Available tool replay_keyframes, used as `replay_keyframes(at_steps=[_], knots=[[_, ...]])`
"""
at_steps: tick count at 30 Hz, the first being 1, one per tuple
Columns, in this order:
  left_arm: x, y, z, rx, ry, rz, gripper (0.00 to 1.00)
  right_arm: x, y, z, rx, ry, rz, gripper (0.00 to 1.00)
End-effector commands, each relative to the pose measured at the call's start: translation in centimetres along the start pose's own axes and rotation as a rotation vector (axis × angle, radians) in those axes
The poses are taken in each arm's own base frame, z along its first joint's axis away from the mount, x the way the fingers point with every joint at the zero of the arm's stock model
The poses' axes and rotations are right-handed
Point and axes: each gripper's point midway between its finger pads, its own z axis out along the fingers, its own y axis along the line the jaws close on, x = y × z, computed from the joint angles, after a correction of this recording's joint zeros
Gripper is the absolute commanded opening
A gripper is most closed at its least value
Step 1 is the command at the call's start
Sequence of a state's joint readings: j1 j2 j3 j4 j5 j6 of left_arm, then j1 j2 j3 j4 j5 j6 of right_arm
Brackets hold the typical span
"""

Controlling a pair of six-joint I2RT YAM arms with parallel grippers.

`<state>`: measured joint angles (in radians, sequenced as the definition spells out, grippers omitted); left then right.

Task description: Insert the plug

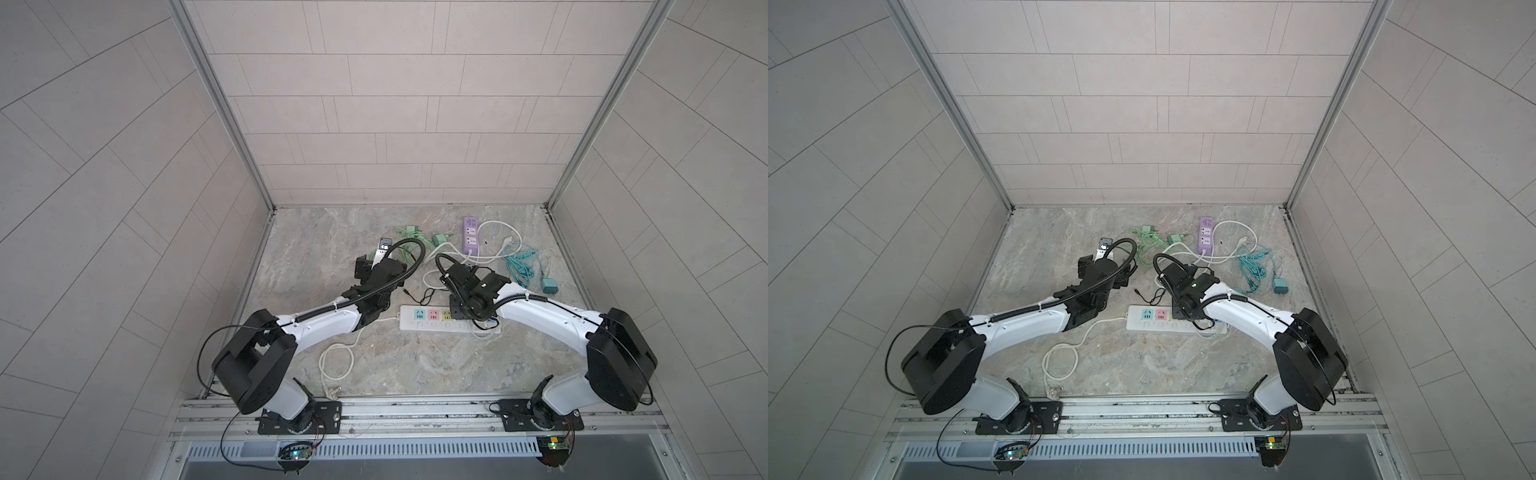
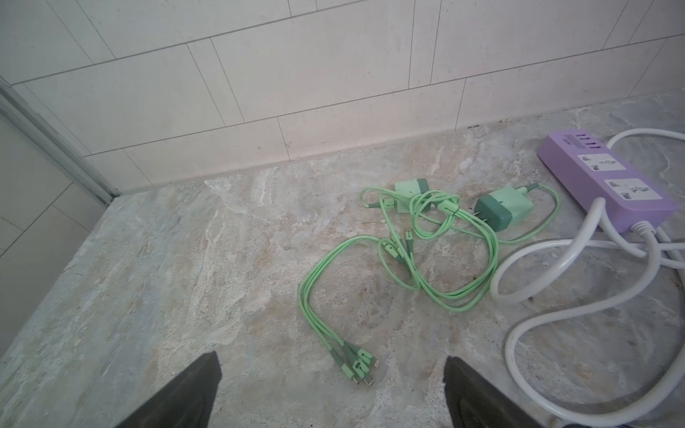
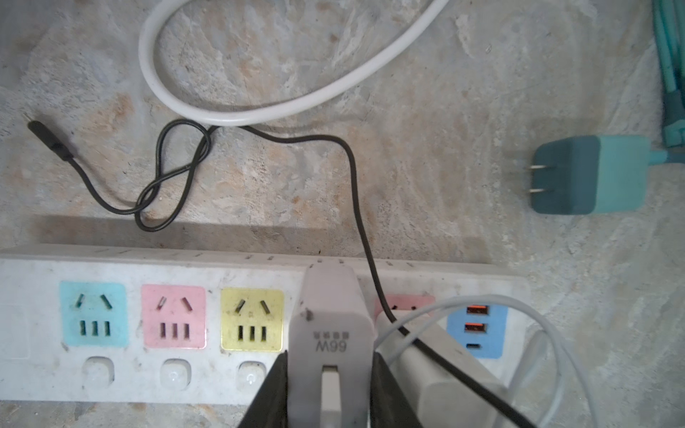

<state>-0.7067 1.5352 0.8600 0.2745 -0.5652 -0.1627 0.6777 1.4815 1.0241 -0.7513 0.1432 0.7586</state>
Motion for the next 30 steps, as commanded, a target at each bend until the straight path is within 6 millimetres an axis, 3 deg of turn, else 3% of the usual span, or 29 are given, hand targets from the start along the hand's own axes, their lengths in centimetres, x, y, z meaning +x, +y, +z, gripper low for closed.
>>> replay_keyframes(at_steps=[1,5,10,17,24,30], knots=[[-1.4,-0.8,2.0,0.063,0.034,0.024,1.0,-1.8,-0.4,-2.7,-0.003,-0.059,-0.027,0.41],[-2.3,-1.1,4.8,0.063,0.105,0.033,1.0,-2.7,0.3,-3.9,-0.048,-0.084,-0.037,0.51],[-3.7,-2.2,7.7,0.062,0.147,0.009,1.0,-3.5,0.7,-4.7,-0.081,-0.11,-0.049,0.52],[-4.0,-4.3,13.9,0.085,0.248,0.006,0.98,-4.6,0.8,-6.0,-0.144,-0.171,-0.062,0.51],[-2.9,-5.2,19.6,0.061,0.346,-0.049,0.94,-3.9,0.1,-7.3,-0.202,-0.243,-0.085,0.51],[-3.2,-5.8,22.1,0.045,0.33,-0.044,0.94,-2.7,-1.2,-8.6,-0.239,-0.307,-0.109,0.49]])
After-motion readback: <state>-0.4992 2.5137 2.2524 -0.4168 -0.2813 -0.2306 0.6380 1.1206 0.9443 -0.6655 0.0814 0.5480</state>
